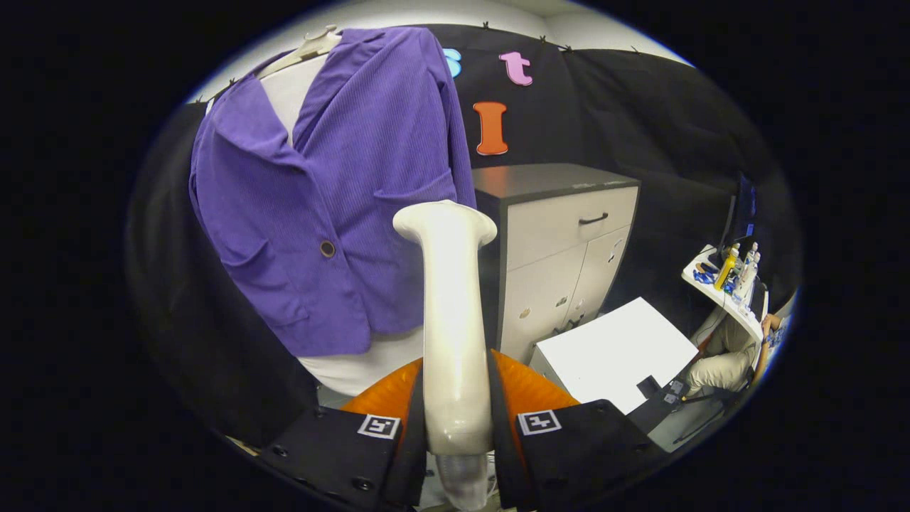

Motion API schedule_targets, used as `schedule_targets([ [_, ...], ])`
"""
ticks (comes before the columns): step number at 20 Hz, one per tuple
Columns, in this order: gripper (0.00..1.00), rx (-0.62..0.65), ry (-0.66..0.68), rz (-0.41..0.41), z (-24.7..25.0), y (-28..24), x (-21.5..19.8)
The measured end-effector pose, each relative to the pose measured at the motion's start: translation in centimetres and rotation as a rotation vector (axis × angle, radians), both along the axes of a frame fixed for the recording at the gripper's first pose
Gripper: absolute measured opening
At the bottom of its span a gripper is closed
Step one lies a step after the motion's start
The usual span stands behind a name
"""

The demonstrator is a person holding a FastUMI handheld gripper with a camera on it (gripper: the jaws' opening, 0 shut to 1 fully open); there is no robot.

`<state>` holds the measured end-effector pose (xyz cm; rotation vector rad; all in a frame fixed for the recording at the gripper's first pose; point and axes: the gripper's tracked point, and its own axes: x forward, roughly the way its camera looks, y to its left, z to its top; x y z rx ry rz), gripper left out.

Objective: Iron the clothes twice with a garment steamer, once on the left side and once on the right side.

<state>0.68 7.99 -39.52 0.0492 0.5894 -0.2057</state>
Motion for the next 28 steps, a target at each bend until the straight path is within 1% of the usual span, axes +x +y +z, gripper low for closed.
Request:
schedule_targets([
  [5,0.47,-0.009,-0.131,0.015,7.8,1.6,1.3],
  [11,0.46,-0.02,-0.242,0.048,13.4,4.1,2.2],
  [20,0.46,-0.045,-0.337,0.162,17.6,11.2,4.0],
  [28,0.46,-0.062,-0.386,0.291,18.9,19.2,5.3],
])
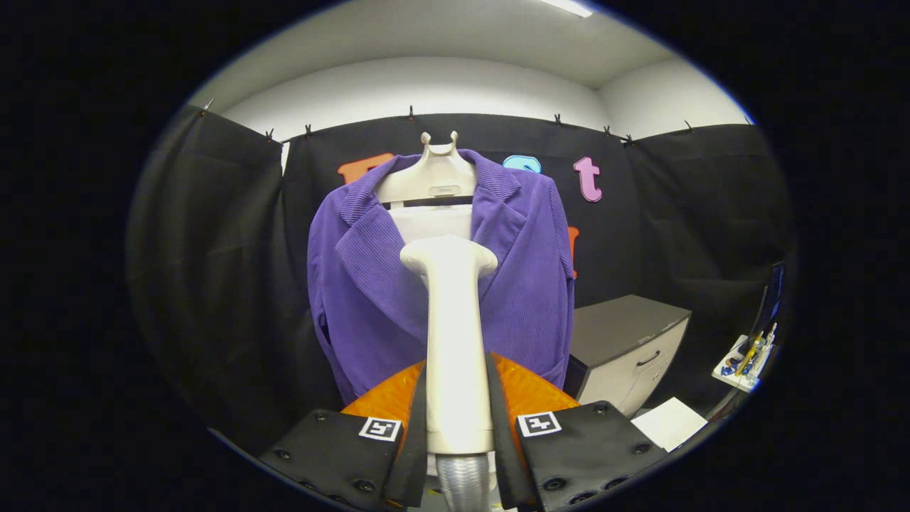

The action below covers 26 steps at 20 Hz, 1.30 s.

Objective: Iron the clothes twice with a garment steamer, once on the left side and once on the right side.

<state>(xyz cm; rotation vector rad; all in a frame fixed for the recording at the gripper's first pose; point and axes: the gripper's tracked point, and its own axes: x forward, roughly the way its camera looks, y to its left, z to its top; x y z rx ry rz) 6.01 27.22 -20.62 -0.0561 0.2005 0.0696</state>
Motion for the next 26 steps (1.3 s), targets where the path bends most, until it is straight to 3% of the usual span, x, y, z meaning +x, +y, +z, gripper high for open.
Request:
schedule_targets([
  [10,0.46,-0.045,-0.033,0.026,-0.5,4.1,0.1],
  [26,0.46,-0.132,0.108,0.049,-9.7,4.5,-1.7],
])
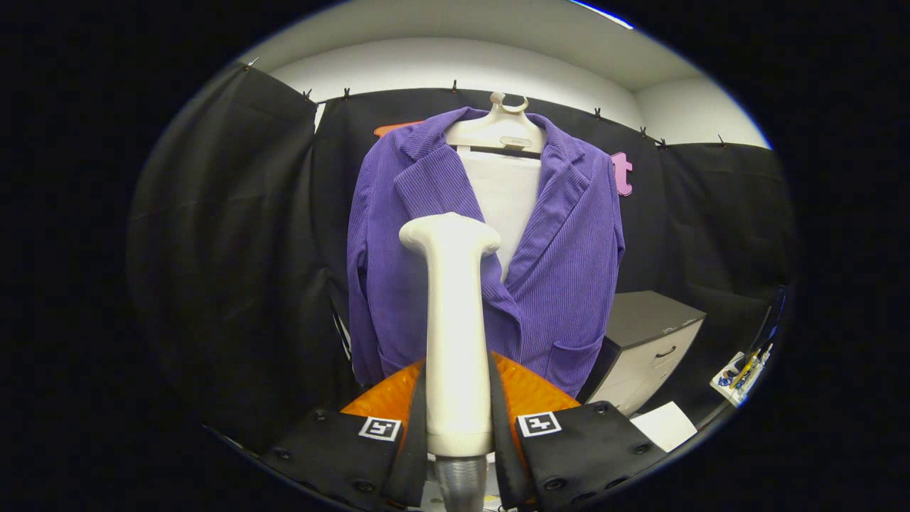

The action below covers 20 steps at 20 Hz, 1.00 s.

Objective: Iron the clothes twice with a garment steamer, once on the left side and once on the right side.

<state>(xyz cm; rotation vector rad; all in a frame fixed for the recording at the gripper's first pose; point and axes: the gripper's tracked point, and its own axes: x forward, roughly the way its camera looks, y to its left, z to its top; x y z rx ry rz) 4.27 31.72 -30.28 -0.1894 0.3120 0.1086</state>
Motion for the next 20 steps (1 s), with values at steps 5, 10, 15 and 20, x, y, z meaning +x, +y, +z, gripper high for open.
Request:
schedule_targets([
  [5,0.46,-0.017,0.041,0.014,-2.6,-0.6,0.0],
  [10,0.46,-0.026,0.092,0.024,-5.3,-1.1,-0.4],
  [15,0.46,-0.045,0.152,0.03,-8.6,-1.7,-1.6],
  [20,0.46,-0.05,0.206,0.031,-11.3,-2.0,-2.2],
])
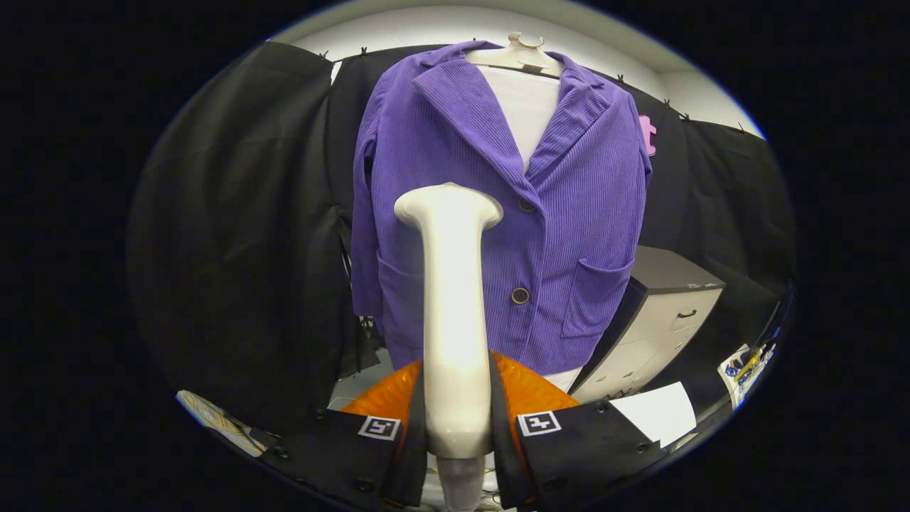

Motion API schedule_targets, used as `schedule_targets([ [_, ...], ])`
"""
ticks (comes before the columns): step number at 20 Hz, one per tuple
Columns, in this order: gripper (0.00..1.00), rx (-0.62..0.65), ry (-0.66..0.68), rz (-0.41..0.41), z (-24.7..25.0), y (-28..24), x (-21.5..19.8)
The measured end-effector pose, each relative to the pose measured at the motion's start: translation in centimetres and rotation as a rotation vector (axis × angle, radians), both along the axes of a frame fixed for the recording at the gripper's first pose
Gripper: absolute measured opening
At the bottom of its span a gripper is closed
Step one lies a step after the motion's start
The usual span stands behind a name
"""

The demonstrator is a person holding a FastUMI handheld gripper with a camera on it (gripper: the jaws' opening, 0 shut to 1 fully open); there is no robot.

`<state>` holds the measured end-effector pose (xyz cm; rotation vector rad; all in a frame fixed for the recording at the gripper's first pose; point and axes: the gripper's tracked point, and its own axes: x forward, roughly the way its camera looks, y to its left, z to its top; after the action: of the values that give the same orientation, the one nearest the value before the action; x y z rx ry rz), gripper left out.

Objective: Iron the clothes twice with a garment steamer, once on the left side and once on the right side.

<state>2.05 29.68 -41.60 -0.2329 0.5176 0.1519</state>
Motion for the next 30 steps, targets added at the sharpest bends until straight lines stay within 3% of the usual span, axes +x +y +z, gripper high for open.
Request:
schedule_targets([
  [30,0.47,-0.056,0.282,-0.046,-14.3,-2.7,-4.4],
])
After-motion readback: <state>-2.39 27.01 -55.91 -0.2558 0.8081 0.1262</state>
